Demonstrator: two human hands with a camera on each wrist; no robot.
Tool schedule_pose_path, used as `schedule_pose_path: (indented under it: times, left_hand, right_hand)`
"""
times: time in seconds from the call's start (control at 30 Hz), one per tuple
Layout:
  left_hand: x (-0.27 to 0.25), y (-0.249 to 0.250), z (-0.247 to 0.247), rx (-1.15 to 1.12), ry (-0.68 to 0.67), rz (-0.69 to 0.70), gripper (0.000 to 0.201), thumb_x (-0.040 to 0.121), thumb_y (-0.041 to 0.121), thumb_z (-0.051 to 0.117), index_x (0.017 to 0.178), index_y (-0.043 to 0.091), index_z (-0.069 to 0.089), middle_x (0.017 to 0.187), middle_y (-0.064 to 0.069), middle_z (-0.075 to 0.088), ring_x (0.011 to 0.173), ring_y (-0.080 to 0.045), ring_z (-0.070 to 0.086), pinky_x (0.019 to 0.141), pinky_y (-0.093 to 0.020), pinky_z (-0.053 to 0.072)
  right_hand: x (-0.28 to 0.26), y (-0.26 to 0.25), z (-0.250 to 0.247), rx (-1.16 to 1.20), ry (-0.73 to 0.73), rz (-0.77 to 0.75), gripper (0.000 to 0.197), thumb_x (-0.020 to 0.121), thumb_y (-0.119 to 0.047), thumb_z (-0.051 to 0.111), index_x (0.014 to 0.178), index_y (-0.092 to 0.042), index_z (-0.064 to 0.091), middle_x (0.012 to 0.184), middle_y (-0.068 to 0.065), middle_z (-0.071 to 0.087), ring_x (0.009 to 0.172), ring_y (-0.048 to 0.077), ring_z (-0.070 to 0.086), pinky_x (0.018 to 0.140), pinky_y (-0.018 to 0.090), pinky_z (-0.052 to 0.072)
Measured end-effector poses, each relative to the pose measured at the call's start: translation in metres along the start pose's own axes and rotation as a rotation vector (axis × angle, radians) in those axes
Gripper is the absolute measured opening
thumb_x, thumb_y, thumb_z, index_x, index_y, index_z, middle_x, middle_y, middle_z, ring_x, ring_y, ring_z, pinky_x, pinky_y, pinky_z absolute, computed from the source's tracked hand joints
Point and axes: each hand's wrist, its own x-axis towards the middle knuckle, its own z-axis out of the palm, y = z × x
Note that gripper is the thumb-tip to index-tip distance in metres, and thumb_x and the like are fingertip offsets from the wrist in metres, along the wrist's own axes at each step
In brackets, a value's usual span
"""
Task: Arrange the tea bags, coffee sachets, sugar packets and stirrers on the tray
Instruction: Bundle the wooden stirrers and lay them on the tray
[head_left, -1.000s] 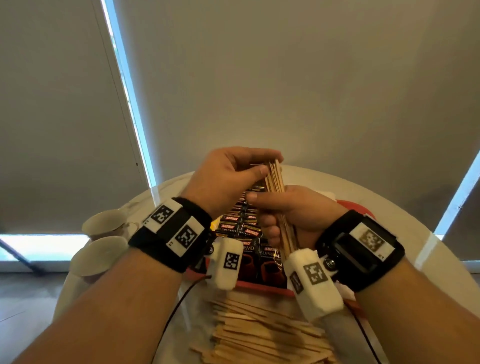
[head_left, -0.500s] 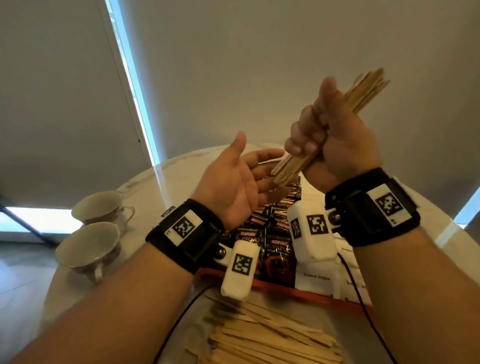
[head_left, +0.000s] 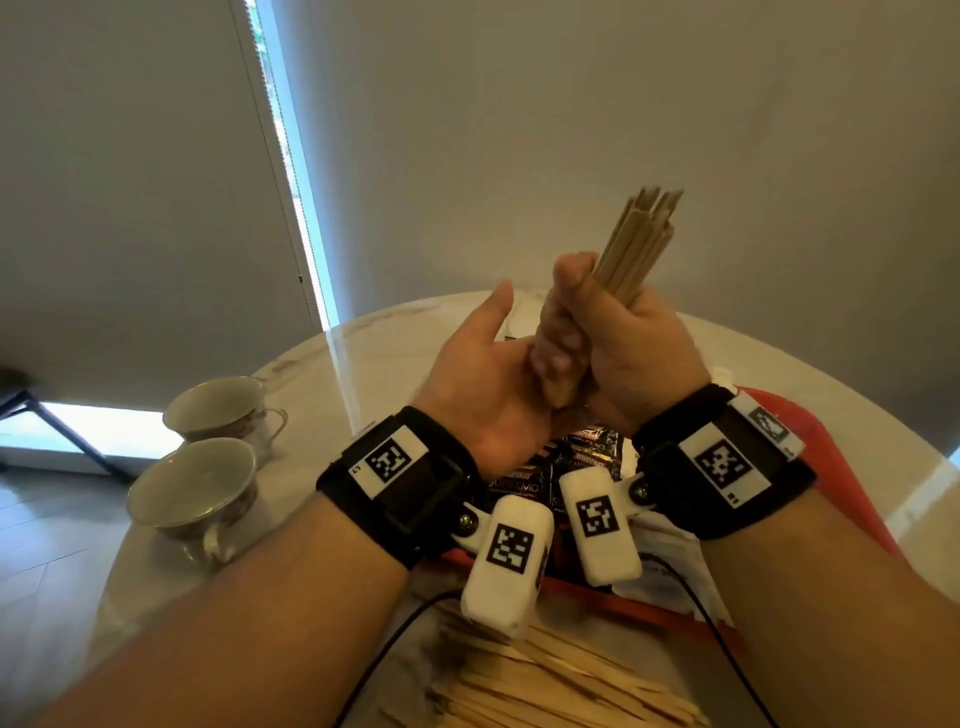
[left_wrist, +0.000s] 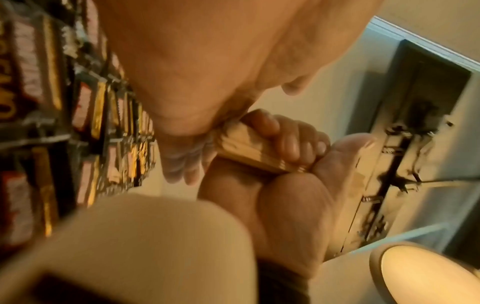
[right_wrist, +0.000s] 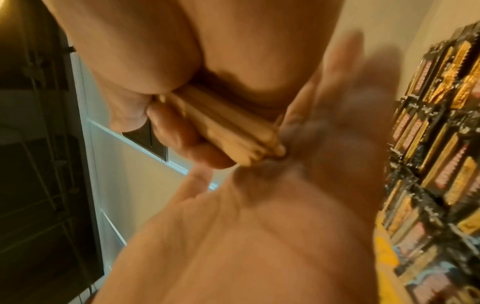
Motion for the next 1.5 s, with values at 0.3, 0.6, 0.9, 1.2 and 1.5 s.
schedule_pose_path:
  times: [0.3, 0.6, 0.9, 1.2, 1.5]
  left_hand:
    - [-0.018, 0.021, -0.004, 0.568, -0.138, 0.38, 0.092, 0.068, 0.065, 0.084, 0.141, 0.015, 0.059, 0.153, -0.011, 0.054, 0.143, -0.03, 0.05, 0.117, -0.058, 0.04]
    - [-0.025, 0.03, 0.004, 0.394, 0.02, 0.635, 0.049, 0.105, 0.033, 0.045, 0.064, 0.014, 0.064, 0.137, -0.012, 0.068, 0.134, -0.026, 0.06, 0.115, -0.053, 0.039]
    - [-0.024, 0.017, 0.018, 0.539, 0.187, 0.769, 0.04, 0.087, 0.052, 0.062, 0.062, 0.022, 0.066, 0.124, -0.006, 0.075, 0.104, -0.034, 0.073, 0.086, -0.04, 0.061]
    - [-0.03, 0.023, 0.017, 0.773, 0.31, 0.902, 0.024, 0.084, 0.019, 0.085, 0.1, 0.01, 0.068, 0.116, -0.003, 0.076, 0.108, -0.023, 0.073, 0.097, -0.056, 0.057]
    - [-0.036, 0.031, 0.017, 1.12, 0.534, 1.132, 0.047, 0.089, 0.025, 0.082, 0.133, 0.021, 0.064, 0.114, 0.01, 0.069, 0.094, -0.011, 0.072, 0.074, -0.026, 0.061]
  right_hand:
    - [-0.003, -0.003, 0.015, -0.778, -0.394, 0.527, 0.028, 0.089, -0.016, 0.073, 0.102, 0.006, 0.062, 0.064, 0.014, 0.057, 0.049, 0.024, 0.054, 0.052, 0.036, 0.049]
    - [-0.007, -0.026, -0.004, -0.205, -0.24, 0.53, 0.049, 0.078, -0.04, 0.078, 0.106, -0.002, 0.066, 0.077, 0.015, 0.068, 0.062, 0.024, 0.067, 0.06, 0.033, 0.061]
    - [-0.002, -0.009, 0.009, 0.053, 0.222, 0.549, 0.041, 0.093, -0.052, 0.063, 0.1, -0.012, 0.064, 0.07, 0.002, 0.057, 0.052, 0.01, 0.048, 0.041, 0.019, 0.04]
    - [0.0, 0.001, 0.009, 0.216, 0.356, 0.538, 0.027, 0.088, -0.026, 0.072, 0.101, -0.006, 0.06, 0.062, 0.002, 0.051, 0.04, 0.004, 0.037, 0.032, 0.015, 0.028]
    - [0.002, -0.006, 0.013, 0.101, 0.4, 0.575, 0.016, 0.094, -0.024, 0.067, 0.092, -0.008, 0.066, 0.066, 0.003, 0.05, 0.042, 0.006, 0.036, 0.033, 0.016, 0.03]
